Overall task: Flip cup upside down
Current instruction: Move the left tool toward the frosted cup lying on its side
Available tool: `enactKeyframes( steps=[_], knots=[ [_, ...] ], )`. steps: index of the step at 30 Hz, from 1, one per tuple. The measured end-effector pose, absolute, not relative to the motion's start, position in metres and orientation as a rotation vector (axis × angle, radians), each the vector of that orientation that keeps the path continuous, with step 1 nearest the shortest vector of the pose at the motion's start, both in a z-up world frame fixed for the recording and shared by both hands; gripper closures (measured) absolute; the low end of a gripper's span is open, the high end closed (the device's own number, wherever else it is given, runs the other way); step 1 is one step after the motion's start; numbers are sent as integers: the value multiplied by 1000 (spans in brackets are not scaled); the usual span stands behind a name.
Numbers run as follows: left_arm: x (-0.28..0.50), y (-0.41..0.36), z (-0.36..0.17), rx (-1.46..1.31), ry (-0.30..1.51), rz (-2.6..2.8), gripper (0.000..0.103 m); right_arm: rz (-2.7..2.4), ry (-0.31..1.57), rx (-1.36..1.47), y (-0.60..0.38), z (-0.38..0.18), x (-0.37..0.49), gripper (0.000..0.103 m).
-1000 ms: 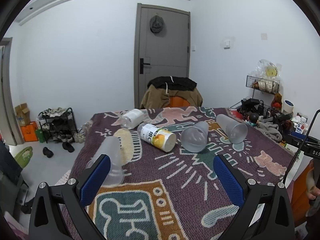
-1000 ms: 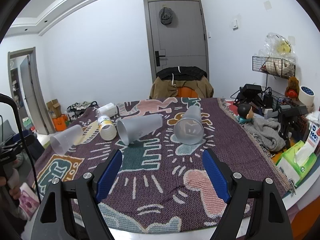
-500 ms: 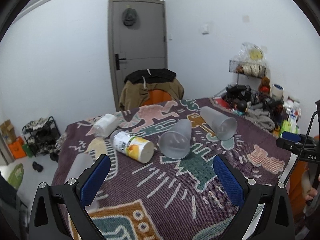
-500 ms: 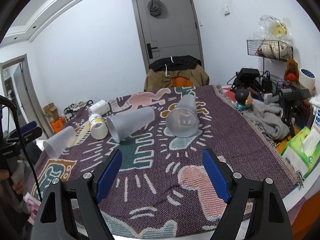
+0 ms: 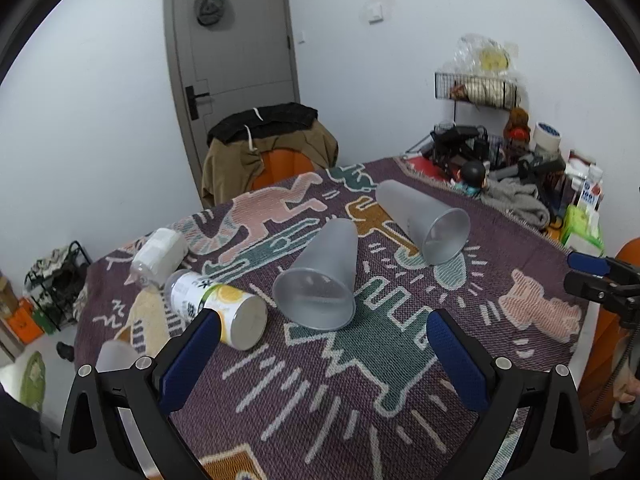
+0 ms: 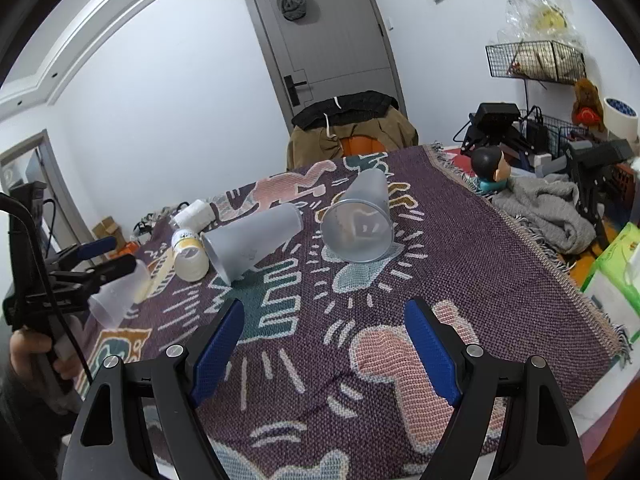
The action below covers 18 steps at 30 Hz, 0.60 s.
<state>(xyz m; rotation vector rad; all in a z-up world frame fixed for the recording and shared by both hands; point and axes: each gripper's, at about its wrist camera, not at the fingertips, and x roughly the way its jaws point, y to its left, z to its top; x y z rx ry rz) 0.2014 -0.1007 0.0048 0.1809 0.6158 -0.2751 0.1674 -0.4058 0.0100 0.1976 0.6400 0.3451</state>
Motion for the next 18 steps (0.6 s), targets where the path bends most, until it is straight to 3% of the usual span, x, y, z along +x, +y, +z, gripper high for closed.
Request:
enactKeyframes(
  steps=[18],
  knots=[
    [307, -142, -20, 309, 822, -344, 0, 186, 783, 355, -437, -25, 202, 20]
  ],
)
